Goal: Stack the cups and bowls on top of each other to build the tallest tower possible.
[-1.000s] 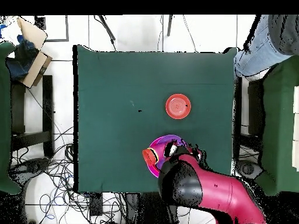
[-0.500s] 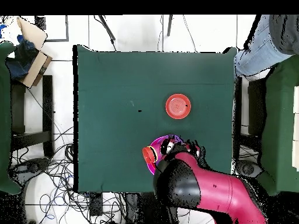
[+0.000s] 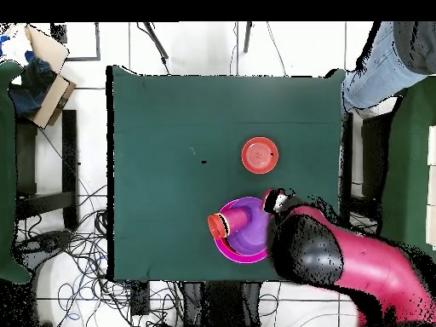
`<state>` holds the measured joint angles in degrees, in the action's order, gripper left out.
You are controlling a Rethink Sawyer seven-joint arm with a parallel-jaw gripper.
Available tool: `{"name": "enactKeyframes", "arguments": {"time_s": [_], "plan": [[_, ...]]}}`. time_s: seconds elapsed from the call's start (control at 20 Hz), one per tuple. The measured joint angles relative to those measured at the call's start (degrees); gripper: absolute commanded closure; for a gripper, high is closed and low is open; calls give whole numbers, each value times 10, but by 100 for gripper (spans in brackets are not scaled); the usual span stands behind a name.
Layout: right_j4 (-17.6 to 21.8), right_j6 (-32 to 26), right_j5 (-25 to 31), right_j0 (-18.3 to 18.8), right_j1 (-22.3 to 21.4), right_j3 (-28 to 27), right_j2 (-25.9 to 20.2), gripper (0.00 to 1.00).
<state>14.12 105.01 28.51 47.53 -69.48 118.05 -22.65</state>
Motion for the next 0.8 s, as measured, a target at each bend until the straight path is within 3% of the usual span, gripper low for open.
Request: {"name": "enactKeyframes", "arguments": {"time_s": [0.45, 0.8], "plan": [[60, -8, 22, 70, 113, -120, -59, 0], [105, -8, 22, 77, 179, -147, -78, 0]]}}
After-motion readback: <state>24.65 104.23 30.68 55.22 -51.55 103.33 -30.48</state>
